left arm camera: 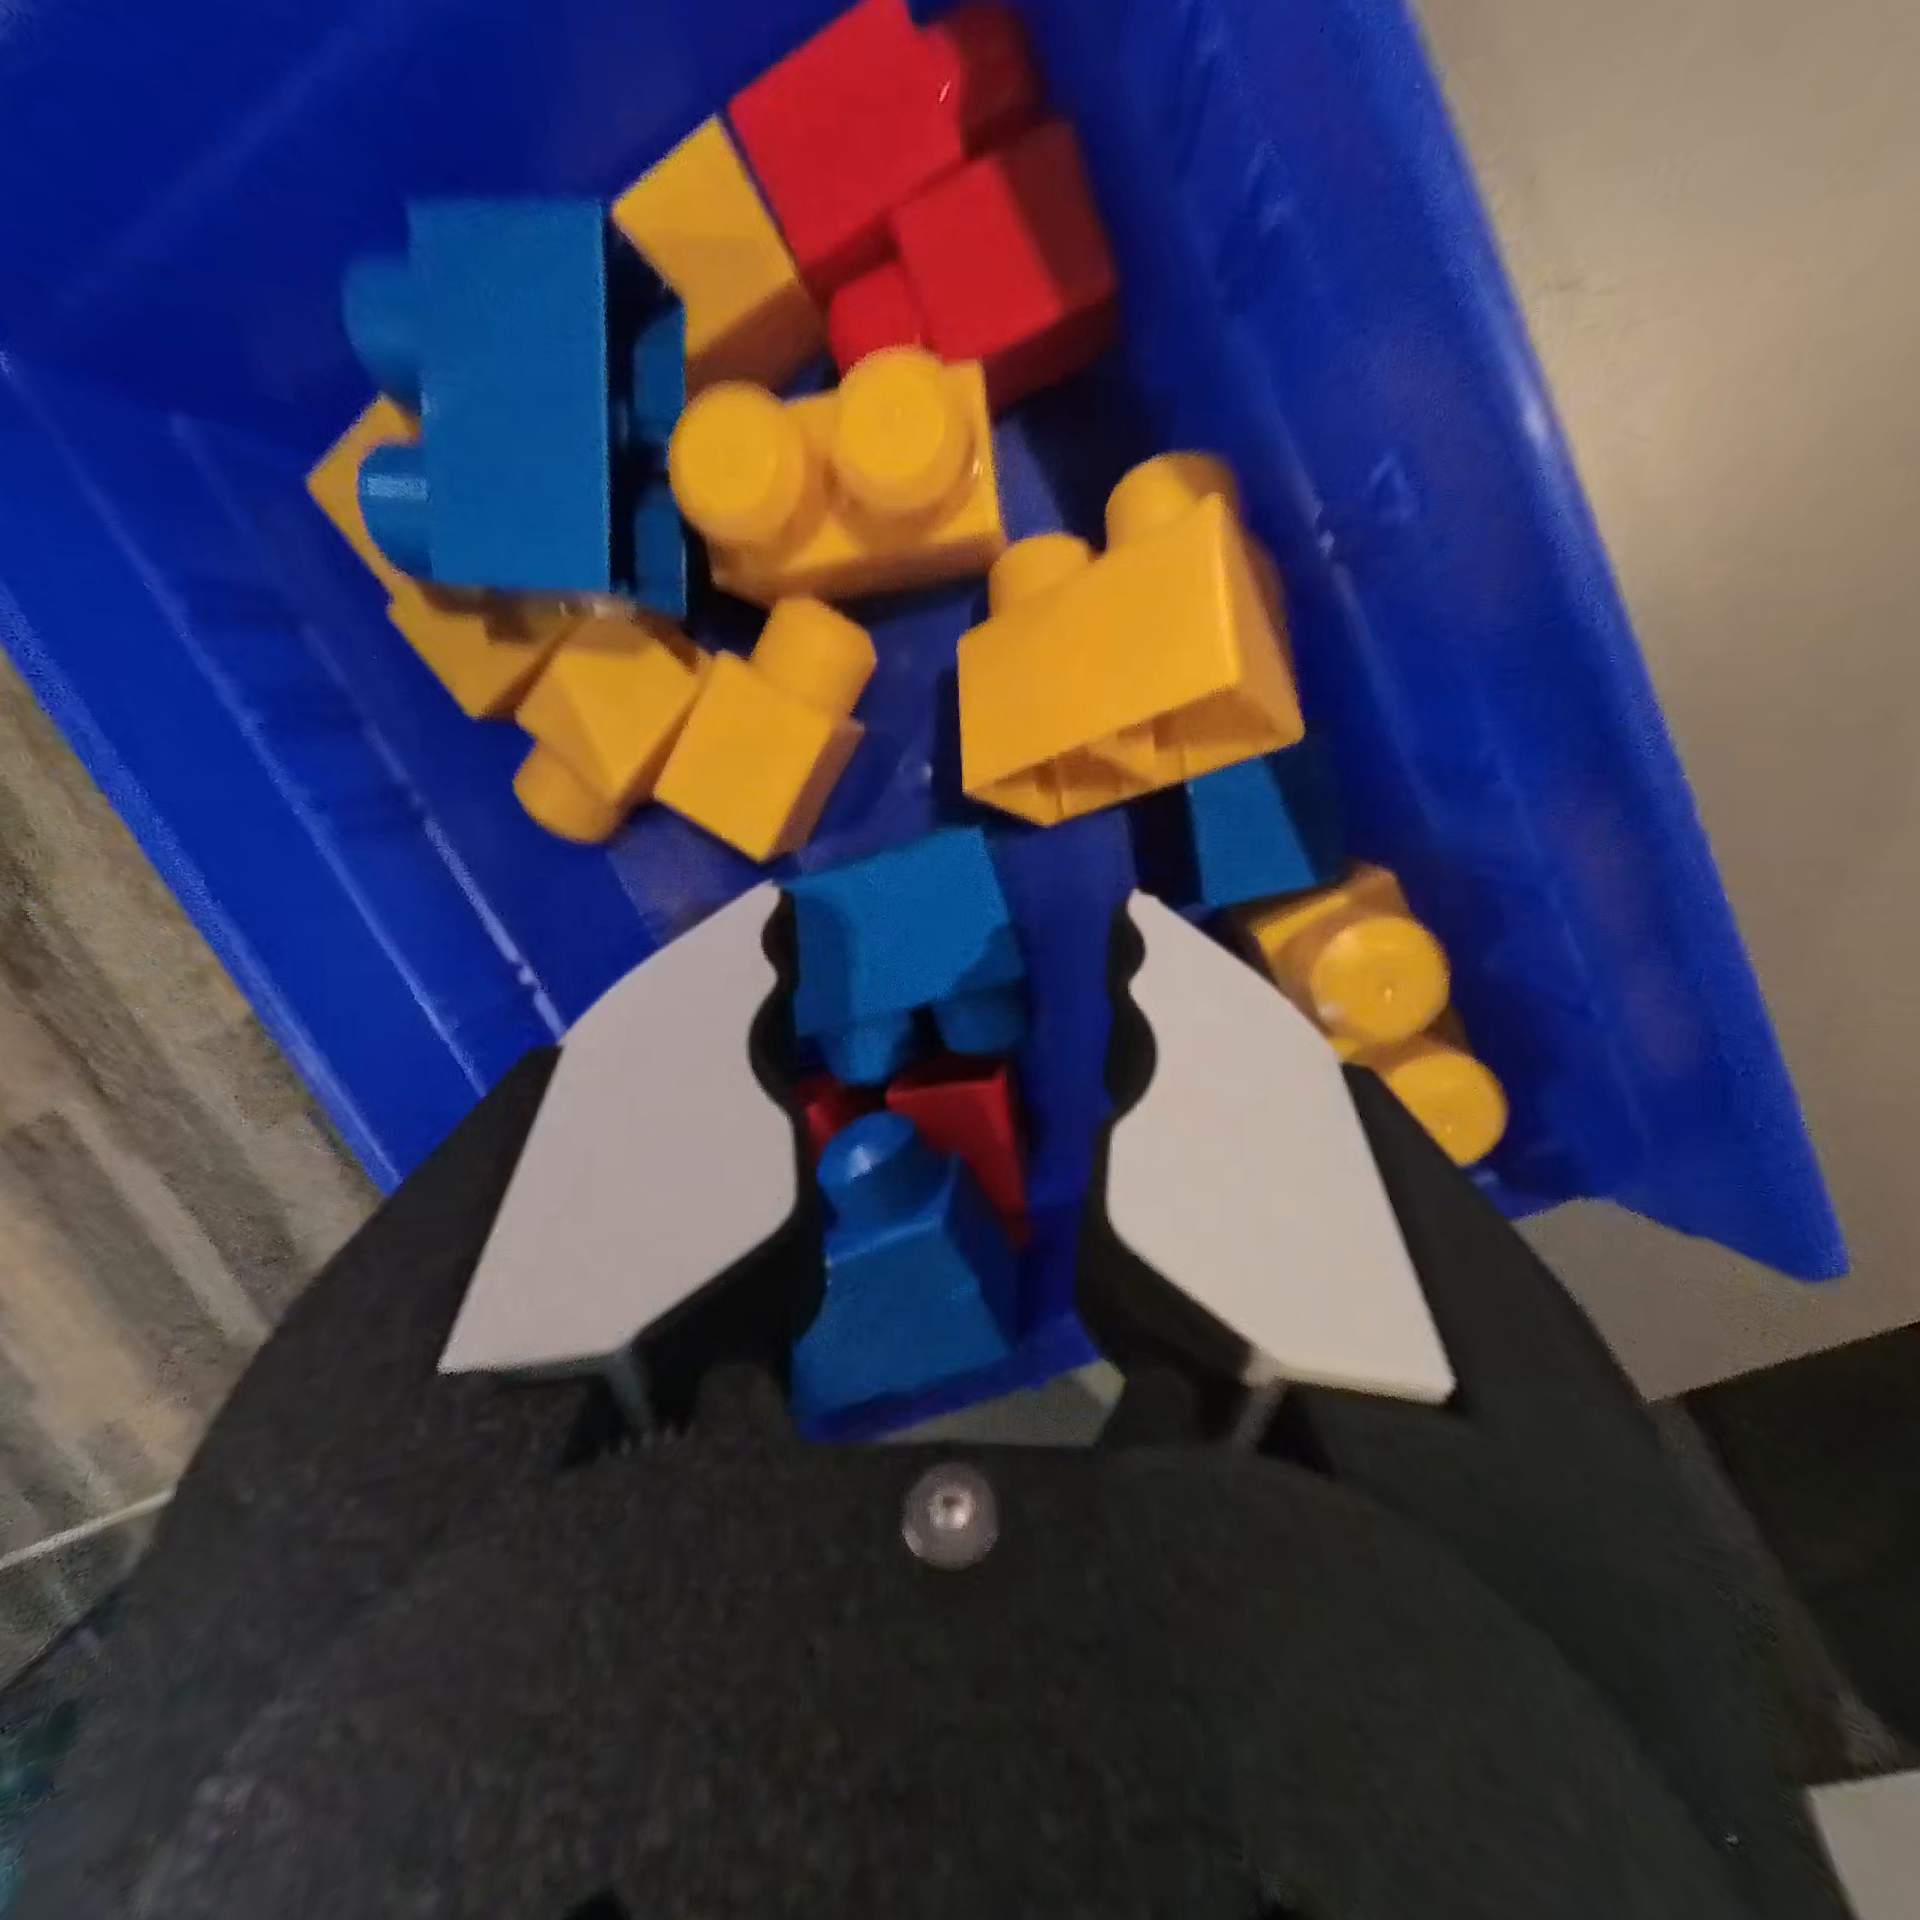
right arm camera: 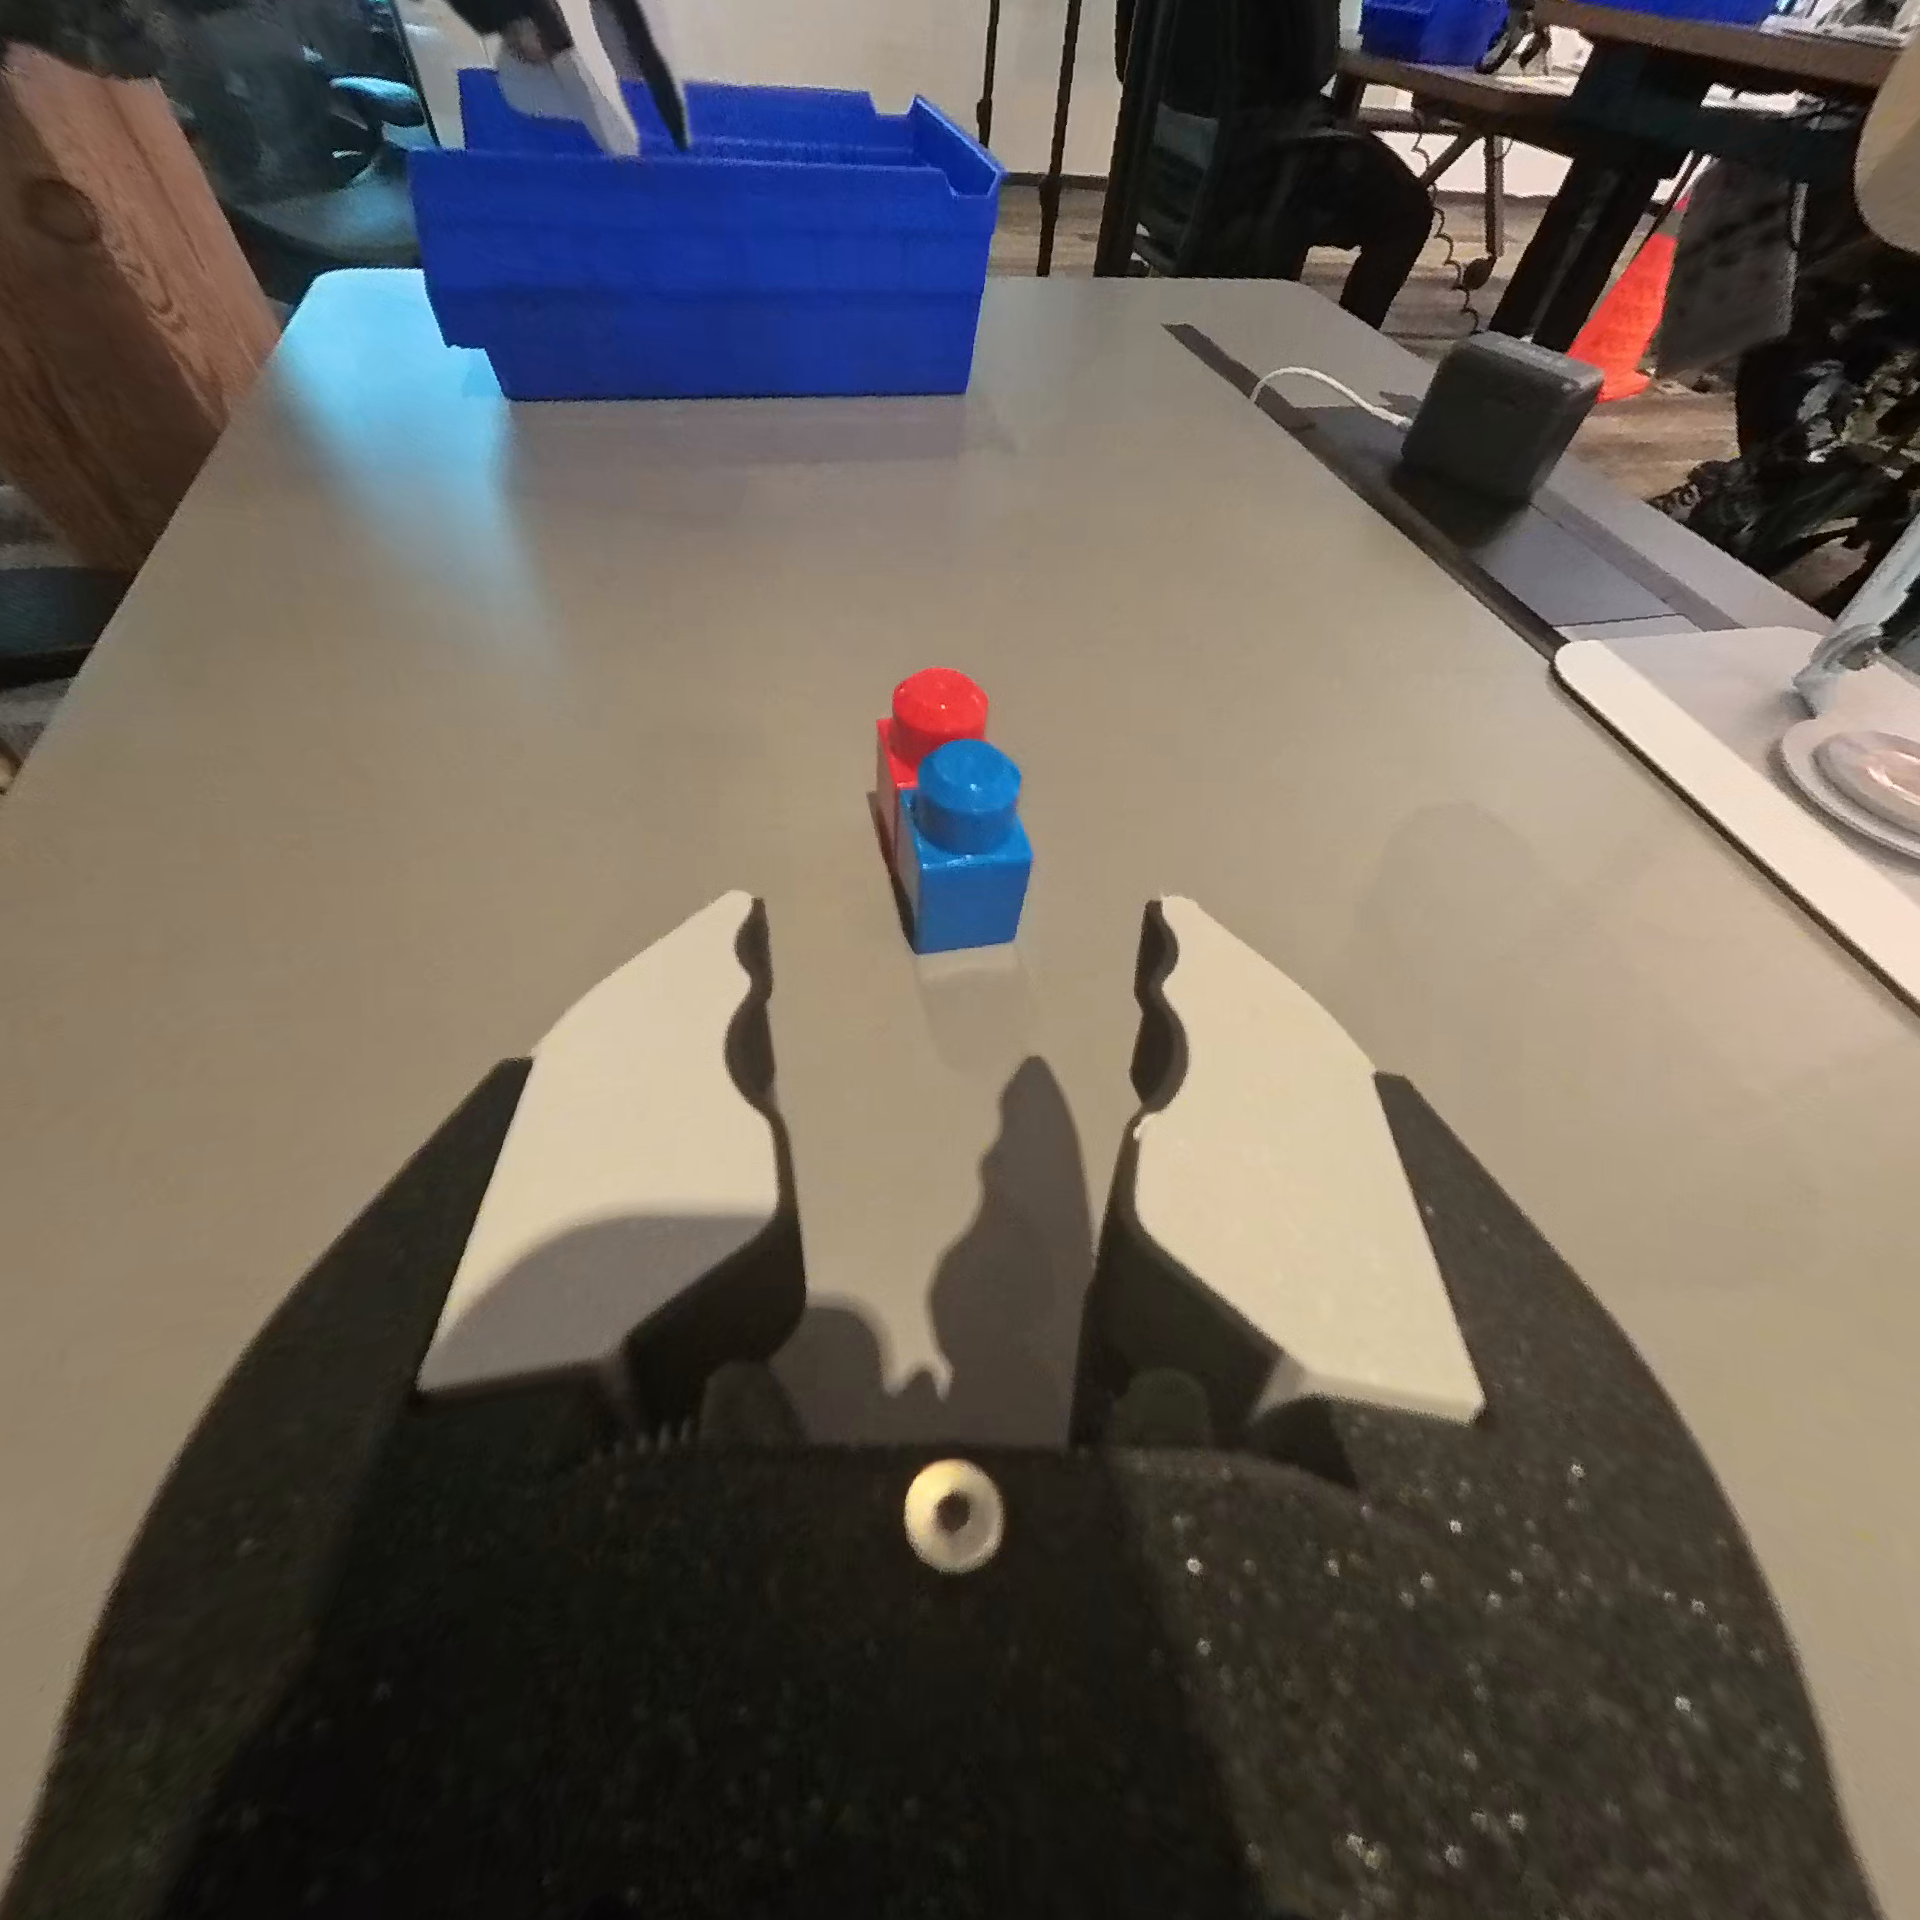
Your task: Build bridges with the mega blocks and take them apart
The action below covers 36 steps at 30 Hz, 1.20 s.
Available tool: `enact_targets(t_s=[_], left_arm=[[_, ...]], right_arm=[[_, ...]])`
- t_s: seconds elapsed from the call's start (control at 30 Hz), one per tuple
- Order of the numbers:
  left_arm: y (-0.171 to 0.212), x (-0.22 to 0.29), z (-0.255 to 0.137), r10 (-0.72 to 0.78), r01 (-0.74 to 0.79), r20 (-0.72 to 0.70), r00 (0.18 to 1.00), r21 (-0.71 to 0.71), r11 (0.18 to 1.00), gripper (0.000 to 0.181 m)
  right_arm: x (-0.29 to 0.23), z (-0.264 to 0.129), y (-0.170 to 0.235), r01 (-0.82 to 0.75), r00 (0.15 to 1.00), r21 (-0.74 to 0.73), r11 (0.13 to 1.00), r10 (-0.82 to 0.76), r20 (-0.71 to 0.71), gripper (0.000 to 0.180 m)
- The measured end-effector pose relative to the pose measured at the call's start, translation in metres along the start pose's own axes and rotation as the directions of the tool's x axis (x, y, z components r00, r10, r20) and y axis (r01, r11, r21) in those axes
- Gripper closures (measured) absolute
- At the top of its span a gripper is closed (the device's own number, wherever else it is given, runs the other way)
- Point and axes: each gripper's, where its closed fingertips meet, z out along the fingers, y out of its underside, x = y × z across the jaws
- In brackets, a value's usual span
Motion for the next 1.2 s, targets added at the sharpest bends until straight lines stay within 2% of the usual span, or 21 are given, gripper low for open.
enact_targets(t_s=[0.03,0.13,0.27,0.6,0.73,0.77,0.83,0.93,1.07,1.2], left_arm=[[0.004,0.002,-0.002,-0.014,0.014,-0.008,1.000,0.024,1.000,0.123],[-0.003,0.018,-0.003,0.040,-0.034,-0.034,0.999,0.151,0.988,0.126],[-0.016,0.031,0.006,0.220,-0.223,0.038,0.975,0.207,0.952,0.129],[-0.031,0.042,0.023,0.462,-0.465,0.054,0.885,0.135,0.875,0.128],[-0.022,0.043,0.039,0.577,-0.579,0.045,0.815,0.026,0.815,0.118],[-0.022,0.044,0.040,0.596,-0.597,0.046,0.802,0.024,0.802,0.123],[-0.028,0.045,0.041,0.610,-0.613,0.062,0.790,0.032,0.790,0.119],[-0.033,0.044,0.044,0.613,-0.615,0.065,0.788,0.033,0.787,0.131],[-0.037,0.034,0.044,0.530,-0.536,0.095,0.842,0.044,0.843,0.138],[-0.050,0.026,0.022,0.317,-0.326,0.077,0.945,0.265,0.908,0.141]], right_arm=[[0.000,0.000,0.001,0.000,1.000,-0.003,1.000,0.000,0.001,0.112],[-0.001,0.000,0.001,0.011,1.000,-0.010,1.000,-0.011,0.004,0.112],[-0.003,0.002,-0.001,0.010,1.000,-0.003,1.000,-0.010,0.007,0.113],[-0.003,0.004,0.000,0.016,1.000,-0.007,1.000,-0.016,0.009,0.113],[-0.003,0.004,0.000,0.018,1.000,-0.007,1.000,-0.018,0.008,0.113],[-0.003,0.003,0.000,0.020,1.000,-0.007,1.000,-0.020,0.006,0.113],[-0.003,0.003,0.000,0.021,1.000,-0.004,1.000,-0.020,0.003,0.113],[-0.003,0.003,-0.001,0.022,1.000,0.000,1.000,-0.022,0.003,0.114],[-0.004,0.003,-0.002,0.030,1.000,0.002,1.000,-0.030,0.002,0.115],[-0.002,0.001,-0.003,0.026,1.000,0.006,1.000,-0.026,-0.005,0.115]])
